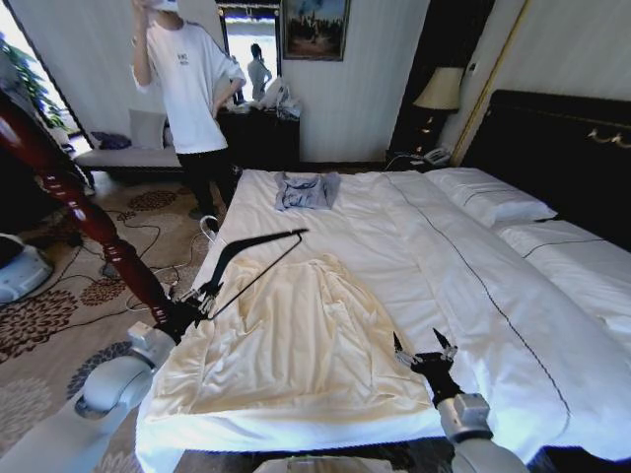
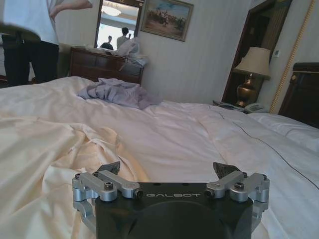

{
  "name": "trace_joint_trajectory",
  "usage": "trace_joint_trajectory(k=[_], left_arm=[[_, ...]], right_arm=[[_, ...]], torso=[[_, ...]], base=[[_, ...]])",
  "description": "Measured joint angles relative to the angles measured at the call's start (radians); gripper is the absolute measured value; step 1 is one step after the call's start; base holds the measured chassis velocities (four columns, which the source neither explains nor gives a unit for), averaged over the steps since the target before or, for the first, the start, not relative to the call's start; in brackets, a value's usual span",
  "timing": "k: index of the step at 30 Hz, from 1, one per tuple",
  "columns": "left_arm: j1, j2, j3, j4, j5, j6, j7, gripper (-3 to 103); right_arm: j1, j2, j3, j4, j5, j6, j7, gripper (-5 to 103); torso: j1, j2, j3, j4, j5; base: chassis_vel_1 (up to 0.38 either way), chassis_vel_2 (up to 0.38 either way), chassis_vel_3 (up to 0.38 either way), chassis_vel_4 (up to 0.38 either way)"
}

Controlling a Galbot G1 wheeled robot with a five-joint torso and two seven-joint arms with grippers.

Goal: Pick up the clothes from the bed and hang them on the clothes hanger.

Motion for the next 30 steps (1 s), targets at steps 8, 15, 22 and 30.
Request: trace_joint_trajectory(k=[8, 15, 22, 30], left_arm=[[-0.023, 0.075, 0.014, 0.095, -0.006, -0.007, 0.006, 22], [-0.081, 0.191, 0.088, 0.171, -0.054, -0.011, 0.040, 22], [-0.131, 0.251, 0.117, 0.254, -0.073, -0.018, 0.058, 22], [-0.178, 0.261, 0.154, 0.287, -0.089, -0.019, 0.075, 22]], right_arm=[[0.096, -0.110, -0.027, -0.039, 0.093, -0.043, 0.002, 100], [0.362, -0.233, -0.135, -0.156, 0.295, -0.129, 0.032, 100], [0.686, -0.288, -0.317, -0.351, 0.447, -0.186, 0.050, 100], [0.951, -0.274, -0.493, -0.543, 0.540, -0.232, 0.021, 100]], torso=[[0.000, 0.000, 0.000, 0.0001, -0.0001], [0.000, 0.000, 0.000, -0.0001, -0.0003], [0.000, 0.000, 0.000, -0.0001, 0.0000], [0.000, 0.000, 0.000, -0.0007, -0.0001]], base=[[0.000, 0.000, 0.000, 0.000], [0.000, 0.000, 0.000, 0.000], [0.000, 0.000, 0.000, 0.000], [0.000, 0.000, 0.000, 0.000]])
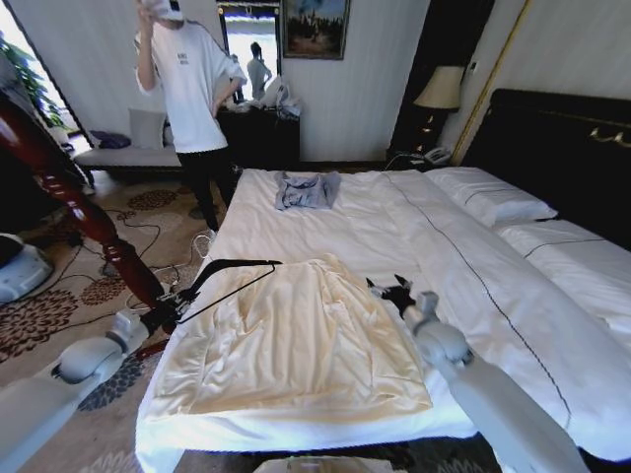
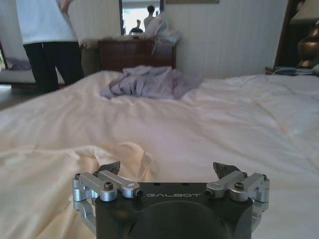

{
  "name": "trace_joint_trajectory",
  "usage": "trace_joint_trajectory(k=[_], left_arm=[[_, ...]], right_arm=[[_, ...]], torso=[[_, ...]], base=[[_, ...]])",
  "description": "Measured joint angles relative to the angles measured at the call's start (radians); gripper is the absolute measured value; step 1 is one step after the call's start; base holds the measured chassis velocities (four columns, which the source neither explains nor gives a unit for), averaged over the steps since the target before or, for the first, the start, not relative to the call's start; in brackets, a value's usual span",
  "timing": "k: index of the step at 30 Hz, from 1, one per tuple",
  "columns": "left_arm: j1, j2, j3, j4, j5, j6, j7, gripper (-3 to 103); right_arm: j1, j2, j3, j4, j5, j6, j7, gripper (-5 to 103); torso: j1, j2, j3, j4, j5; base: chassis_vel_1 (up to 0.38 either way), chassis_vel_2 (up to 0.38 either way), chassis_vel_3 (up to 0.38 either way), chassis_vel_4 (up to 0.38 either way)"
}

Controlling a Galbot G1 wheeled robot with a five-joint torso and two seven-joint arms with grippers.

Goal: Pick up the clothes from the bed and hang them on the clothes hanger.

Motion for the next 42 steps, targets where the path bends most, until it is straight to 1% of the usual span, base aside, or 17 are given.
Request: trace_joint_trajectory(k=[1, 3, 5, 6, 8, 11, 15, 17, 18, 21, 27, 31, 34, 35, 36, 38, 42], left_arm=[[-0.006, -0.001, 0.005, 0.006, 0.001, -0.001, 0.006, 22], [-0.009, -0.001, 0.007, 0.010, 0.003, -0.003, 0.009, 22], [-0.015, -0.001, 0.009, 0.022, 0.000, -0.011, 0.019, 22], [-0.015, -0.001, 0.009, 0.026, -0.002, -0.015, 0.025, 22], [-0.015, -0.001, 0.009, 0.027, -0.003, -0.015, 0.027, 22], [-0.011, -0.006, 0.004, 0.029, -0.006, -0.026, 0.040, 22], [-0.009, -0.008, 0.004, 0.029, -0.007, -0.027, 0.041, 22], [-0.008, -0.017, 0.004, 0.029, -0.001, -0.030, 0.042, 22], [-0.008, -0.017, 0.004, 0.029, -0.001, -0.030, 0.042, 22], [-0.004, -0.028, 0.001, 0.021, -0.002, -0.031, 0.042, 22], [-0.007, -0.015, 0.000, 0.016, -0.015, -0.031, 0.041, 22], [-0.007, -0.015, 0.000, 0.015, -0.019, -0.029, 0.039, 22], [-0.008, -0.017, 0.000, 0.015, -0.019, -0.029, 0.042, 22], [-0.008, -0.018, 0.000, 0.015, -0.019, -0.029, 0.044, 22], [-0.007, -0.018, 0.000, 0.015, -0.019, -0.030, 0.044, 22], [-0.007, -0.018, 0.000, 0.015, -0.019, -0.030, 0.045, 22], [-0.008, -0.015, 0.001, 0.018, -0.019, -0.031, 0.045, 22]], right_arm=[[0.051, 0.009, -0.044, -0.040, -0.007, -0.003, -0.006, 100], [0.074, 0.013, -0.062, -0.058, -0.008, -0.004, -0.008, 100], [0.206, 0.043, -0.144, -0.154, 0.006, -0.009, -0.015, 100], [0.253, 0.061, -0.184, -0.200, 0.013, -0.010, -0.020, 100], [0.260, 0.065, -0.190, -0.207, 0.014, -0.010, -0.020, 100], [0.366, 0.117, -0.282, -0.317, 0.041, -0.010, -0.031, 100], [0.381, 0.128, -0.299, -0.336, 0.042, -0.010, -0.035, 100], [0.422, 0.164, -0.335, -0.398, 0.033, -0.007, -0.043, 100], [0.422, 0.164, -0.335, -0.398, 0.033, -0.007, -0.043, 100], [0.474, 0.223, -0.370, -0.539, -0.012, 0.015, -0.068, 100], [0.514, 0.273, -0.375, -0.653, -0.029, 0.029, -0.084, 100], [0.534, 0.291, -0.374, -0.704, -0.031, 0.036, -0.086, 100], [0.542, 0.293, -0.375, -0.722, -0.030, 0.037, -0.088, 100], [0.546, 0.295, -0.375, -0.734, -0.028, 0.037, -0.091, 103], [0.548, 0.297, -0.375, -0.741, -0.028, 0.037, -0.093, 100], [0.549, 0.300, -0.375, -0.749, -0.028, 0.037, -0.095, 100], [0.548, 0.301, -0.380, -0.764, -0.027, 0.037, -0.112, 79]], torso=[[0.000, 0.000, 0.000, 0.0001, 0.0001], [0.000, 0.000, 0.000, 0.0001, 0.0003], [0.000, 0.000, 0.000, 0.0012, -0.0003], [0.000, 0.000, 0.000, 0.0013, -0.0004], [0.000, 0.000, 0.000, 0.0012, -0.0003], [0.000, 0.000, 0.000, 0.0008, -0.0002], [0.000, 0.000, 0.000, 0.0006, 0.0000], [0.000, 0.000, 0.000, 0.0007, -0.0004], [0.000, 0.000, 0.000, 0.0007, -0.0004], [0.000, 0.000, 0.000, 0.0007, -0.0001], [0.000, 0.000, 0.000, 0.0006, 0.0001], [0.000, 0.000, 0.000, 0.0011, 0.0001], [0.000, 0.000, 0.000, 0.0007, 0.0000], [0.000, 0.000, 0.000, 0.0004, 0.0000], [0.000, 0.000, 0.000, 0.0004, 0.0000], [0.000, 0.000, 0.000, 0.0005, 0.0001], [0.000, 0.000, 0.000, 0.0008, 0.0000]], base=[[0.000, 0.000, 0.000, 0.000], [0.000, 0.000, 0.000, 0.000], [0.000, 0.000, 0.000, 0.000], [0.000, 0.000, 0.000, 0.000], [0.000, 0.000, 0.000, 0.000], [0.000, 0.000, 0.000, 0.000], [0.000, 0.000, 0.000, 0.000], [0.000, 0.000, 0.000, 0.000], [0.000, 0.000, 0.000, 0.000], [0.000, 0.000, 0.000, 0.000], [0.000, 0.000, 0.000, 0.000], [0.000, 0.000, 0.000, 0.000], [0.000, 0.000, 0.000, 0.000], [0.000, 0.000, 0.000, 0.000], [0.000, 0.000, 0.000, 0.000], [0.000, 0.000, 0.000, 0.000], [0.000, 0.000, 0.000, 0.000]])
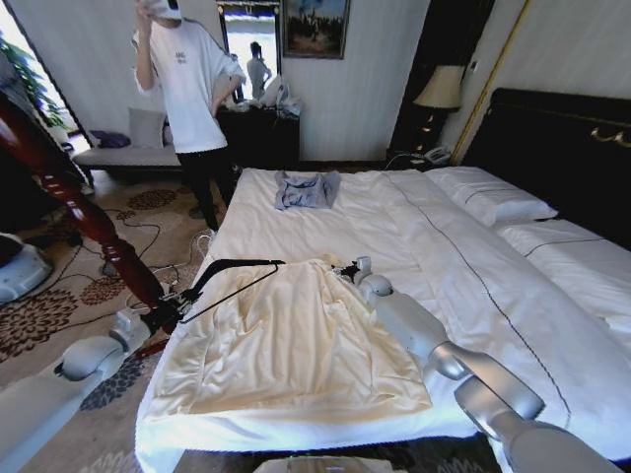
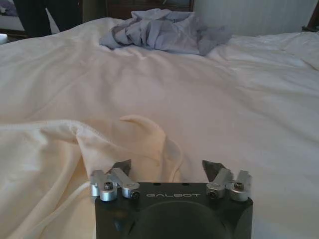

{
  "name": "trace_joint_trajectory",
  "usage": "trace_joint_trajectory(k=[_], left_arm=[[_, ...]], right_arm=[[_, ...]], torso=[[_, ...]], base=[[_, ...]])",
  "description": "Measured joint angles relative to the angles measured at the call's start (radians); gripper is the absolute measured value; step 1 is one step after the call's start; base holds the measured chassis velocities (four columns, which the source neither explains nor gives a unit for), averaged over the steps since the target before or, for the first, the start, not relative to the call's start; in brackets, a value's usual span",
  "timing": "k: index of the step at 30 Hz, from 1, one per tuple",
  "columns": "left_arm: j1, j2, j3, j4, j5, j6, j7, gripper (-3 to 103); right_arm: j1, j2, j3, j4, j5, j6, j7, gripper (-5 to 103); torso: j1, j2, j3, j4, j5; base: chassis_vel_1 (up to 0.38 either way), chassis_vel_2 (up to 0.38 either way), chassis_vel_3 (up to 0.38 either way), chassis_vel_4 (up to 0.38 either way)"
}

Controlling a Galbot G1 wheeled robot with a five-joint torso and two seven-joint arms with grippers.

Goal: Pick up the clothes from the bed and hang them on the clothes hanger.

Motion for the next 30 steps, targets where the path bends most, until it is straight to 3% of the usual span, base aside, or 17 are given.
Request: trace_joint_trajectory(k=[2, 6, 8, 12, 14, 18, 20, 21, 30], left_arm=[[-0.001, 0.001, 0.000, 0.002, 0.000, 0.000, 0.000, 22], [-0.002, 0.003, 0.000, 0.009, -0.001, -0.003, 0.000, 22], [-0.002, 0.003, 0.000, 0.010, -0.001, -0.003, 0.000, 22], [-0.002, 0.001, -0.001, 0.010, -0.001, -0.003, -0.001, 22], [-0.002, 0.001, 0.000, 0.009, -0.001, -0.003, -0.002, 22], [-0.001, 0.001, 0.000, 0.009, -0.001, -0.003, -0.002, 22], [-0.002, 0.001, 0.000, 0.009, -0.002, -0.003, -0.002, 22], [-0.001, 0.002, 0.000, 0.009, -0.004, -0.002, -0.003, 22], [-0.003, 0.001, 0.000, 0.008, -0.006, -0.001, -0.005, 22]], right_arm=[[-0.001, 0.000, -0.002, 0.000, -0.001, 0.000, -0.003, 79], [0.000, 0.008, -0.011, -0.001, -0.001, 0.000, -0.007, 57], [0.001, 0.010, -0.012, -0.003, -0.001, 0.000, -0.008, 57], [0.008, 0.018, -0.019, -0.019, -0.002, 0.000, -0.014, 36], [0.009, 0.020, -0.019, -0.021, -0.002, 0.000, -0.015, 36], [0.017, 0.026, -0.026, -0.032, -0.004, 0.001, -0.018, 14], [0.019, 0.026, -0.028, -0.033, -0.007, 0.003, -0.019, 14], [0.022, 0.025, -0.034, -0.035, -0.012, 0.005, -0.020, 4], [0.021, 0.018, -0.037, -0.025, -0.018, 0.011, -0.013, 0]], torso=[[0.000, 0.000, 0.000, -0.0002, 0.0001], [0.000, 0.000, 0.000, 0.0000, 0.0001], [0.000, 0.000, 0.000, 0.0001, 0.0000], [0.000, 0.000, 0.000, -0.0002, 0.0000], [0.000, 0.000, 0.000, -0.0002, 0.0001], [0.000, 0.000, 0.000, 0.0000, 0.0000], [0.000, 0.000, 0.000, 0.0000, 0.0001], [0.000, 0.000, 0.000, 0.0000, 0.0001], [0.000, 0.000, 0.000, 0.0000, 0.0001]], base=[[0.000, 0.000, 0.000, 0.000], [0.000, 0.000, 0.000, 0.000], [0.000, 0.000, 0.000, 0.000], [0.000, 0.000, 0.000, 0.000], [0.000, 0.000, 0.000, 0.000], [0.000, 0.000, 0.000, 0.000], [0.000, 0.000, 0.000, 0.000], [0.000, 0.000, 0.000, 0.000], [0.000, 0.000, 0.000, 0.000]])
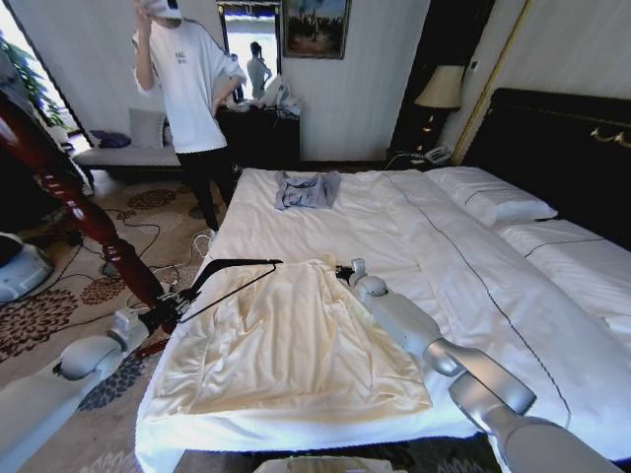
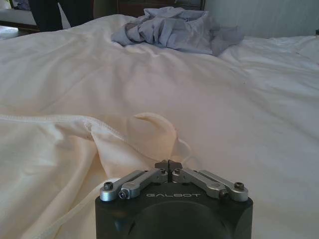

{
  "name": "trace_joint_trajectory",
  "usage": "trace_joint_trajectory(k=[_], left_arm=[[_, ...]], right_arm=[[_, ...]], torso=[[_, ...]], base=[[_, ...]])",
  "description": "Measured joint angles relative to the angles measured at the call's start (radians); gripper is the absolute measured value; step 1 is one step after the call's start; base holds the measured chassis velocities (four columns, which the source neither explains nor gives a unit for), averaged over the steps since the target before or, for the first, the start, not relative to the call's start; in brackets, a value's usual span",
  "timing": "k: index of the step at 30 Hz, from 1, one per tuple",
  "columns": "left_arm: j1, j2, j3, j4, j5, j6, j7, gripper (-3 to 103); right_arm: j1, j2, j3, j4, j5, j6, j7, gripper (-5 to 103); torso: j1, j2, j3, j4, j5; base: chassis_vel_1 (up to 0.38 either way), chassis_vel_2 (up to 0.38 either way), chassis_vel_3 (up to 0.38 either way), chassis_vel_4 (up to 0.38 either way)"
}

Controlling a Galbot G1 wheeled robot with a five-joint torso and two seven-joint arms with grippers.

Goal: Pick up the clothes from the bed and hang them on the clothes hanger.

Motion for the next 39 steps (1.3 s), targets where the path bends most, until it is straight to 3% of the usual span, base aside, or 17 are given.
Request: trace_joint_trajectory(k=[17, 24, 26, 30, 39], left_arm=[[0.000, -0.005, 0.004, -0.003, -0.003, 0.002, -0.004, 22], [-0.018, -0.018, 0.039, -0.026, 0.001, 0.029, -0.008, 22], [-0.030, -0.031, 0.056, -0.033, 0.012, 0.041, -0.009, 22], [-0.049, -0.056, 0.082, -0.035, 0.041, 0.060, -0.023, 22], [-0.114, -0.089, 0.166, -0.014, 0.083, 0.085, -0.040, 22]], right_arm=[[-0.044, -0.085, 0.045, 0.165, 0.112, -0.027, 0.058, 0], [-0.061, -0.122, 0.062, 0.313, 0.194, -0.054, 0.100, 0], [-0.051, -0.124, 0.056, 0.353, 0.224, -0.064, 0.113, 0], [-0.016, -0.104, 0.032, 0.406, 0.256, -0.075, 0.124, 0], [0.024, -0.082, -0.005, 0.494, 0.316, -0.098, 0.156, 0]], torso=[[0.000, 0.000, 0.000, 0.0000, 0.0001], [0.000, 0.000, 0.000, -0.0001, 0.0000], [0.000, 0.000, 0.000, -0.0009, 0.0001], [0.000, 0.000, 0.000, 0.0006, 0.0000], [0.000, 0.000, 0.000, -0.0002, 0.0000]], base=[[0.000, 0.000, 0.000, 0.000], [0.000, 0.000, 0.000, 0.000], [0.000, 0.000, 0.000, 0.000], [0.000, 0.000, 0.000, 0.000], [0.000, 0.000, 0.000, 0.000]])
